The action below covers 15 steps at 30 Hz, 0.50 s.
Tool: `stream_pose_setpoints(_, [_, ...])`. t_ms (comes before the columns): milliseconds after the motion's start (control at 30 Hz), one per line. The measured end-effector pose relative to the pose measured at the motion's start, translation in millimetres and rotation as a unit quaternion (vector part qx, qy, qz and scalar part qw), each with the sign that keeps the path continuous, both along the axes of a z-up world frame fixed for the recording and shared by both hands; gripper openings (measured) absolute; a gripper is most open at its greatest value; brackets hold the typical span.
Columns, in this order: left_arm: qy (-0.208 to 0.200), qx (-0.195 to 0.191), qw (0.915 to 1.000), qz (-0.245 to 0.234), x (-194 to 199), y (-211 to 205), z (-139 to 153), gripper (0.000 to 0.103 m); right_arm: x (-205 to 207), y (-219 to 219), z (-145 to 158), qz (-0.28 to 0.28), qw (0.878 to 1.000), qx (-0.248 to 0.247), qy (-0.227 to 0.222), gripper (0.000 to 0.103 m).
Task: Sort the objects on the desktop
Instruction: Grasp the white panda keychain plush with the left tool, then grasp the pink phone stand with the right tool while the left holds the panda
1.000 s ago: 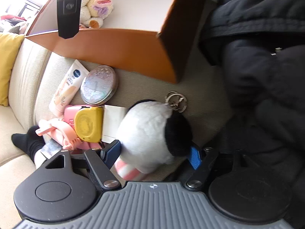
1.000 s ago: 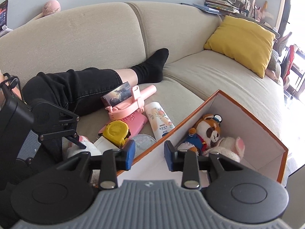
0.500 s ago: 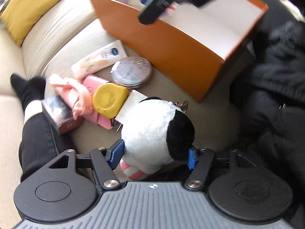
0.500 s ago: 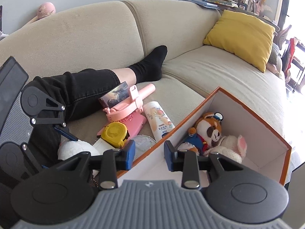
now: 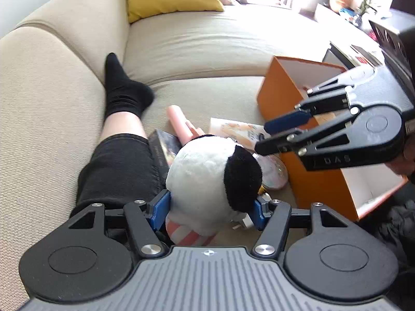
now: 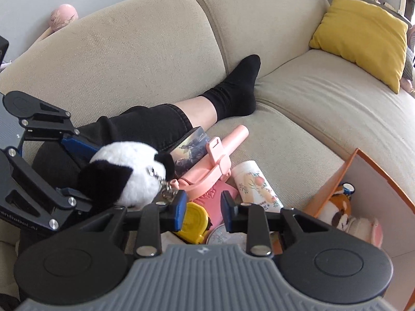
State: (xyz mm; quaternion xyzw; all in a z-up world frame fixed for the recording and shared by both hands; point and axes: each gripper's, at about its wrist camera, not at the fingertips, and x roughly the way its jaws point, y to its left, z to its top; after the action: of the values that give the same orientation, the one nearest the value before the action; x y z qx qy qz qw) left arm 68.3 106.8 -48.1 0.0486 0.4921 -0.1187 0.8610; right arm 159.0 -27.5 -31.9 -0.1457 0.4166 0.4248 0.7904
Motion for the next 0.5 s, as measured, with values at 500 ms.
stream_pose_setpoints(500, [0.012,-0.081,0.9914,0.101,65,53,-19,0.068,68,76,-51,-0.015,0.998,-0.05,0.038,0.031])
